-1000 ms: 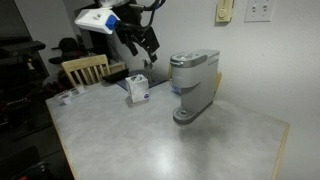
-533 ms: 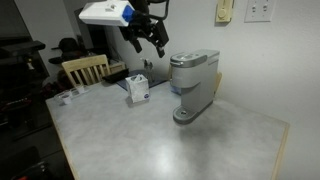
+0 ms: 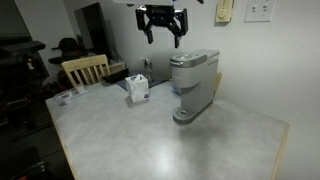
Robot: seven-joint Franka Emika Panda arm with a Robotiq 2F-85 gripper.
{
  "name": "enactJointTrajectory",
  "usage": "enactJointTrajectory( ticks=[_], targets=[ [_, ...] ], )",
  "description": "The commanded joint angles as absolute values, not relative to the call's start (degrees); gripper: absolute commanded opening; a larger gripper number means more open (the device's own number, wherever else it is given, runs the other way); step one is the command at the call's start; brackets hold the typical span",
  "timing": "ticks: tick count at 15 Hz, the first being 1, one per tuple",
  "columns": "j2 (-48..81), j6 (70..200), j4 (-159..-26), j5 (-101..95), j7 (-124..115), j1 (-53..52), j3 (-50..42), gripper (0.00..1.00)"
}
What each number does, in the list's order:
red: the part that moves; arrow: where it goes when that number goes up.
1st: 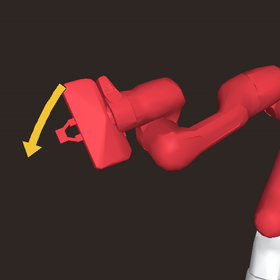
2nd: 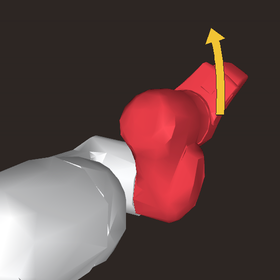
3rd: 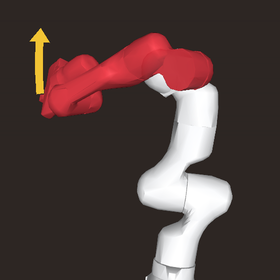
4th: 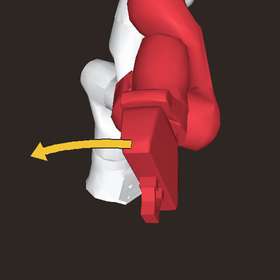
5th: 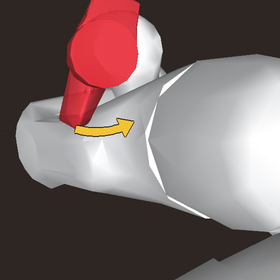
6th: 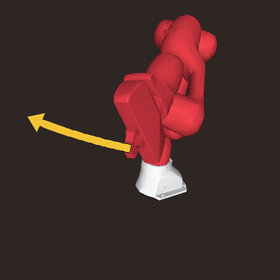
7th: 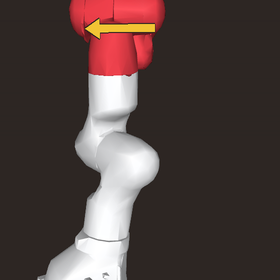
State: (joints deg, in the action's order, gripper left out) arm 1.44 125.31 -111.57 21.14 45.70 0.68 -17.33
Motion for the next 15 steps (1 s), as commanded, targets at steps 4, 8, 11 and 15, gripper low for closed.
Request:
enactJointTrajectory(
  ticks=[4,8,11,15],
  targets=[
    [8.64,122.56,-103.98,16.28,40.35,5.65,-11.57,1.0],
    [9.27,122.07,-103.06,16.16,40.3,5.96,-11.55,1.0],
    [10.58,123.2,-101.82,15.96,40.28,6.9,-9.89,1.0],
    [12.3,124.92,-99.61,14.66,39.93,7.53,-8.25,0.98]
  ],
)
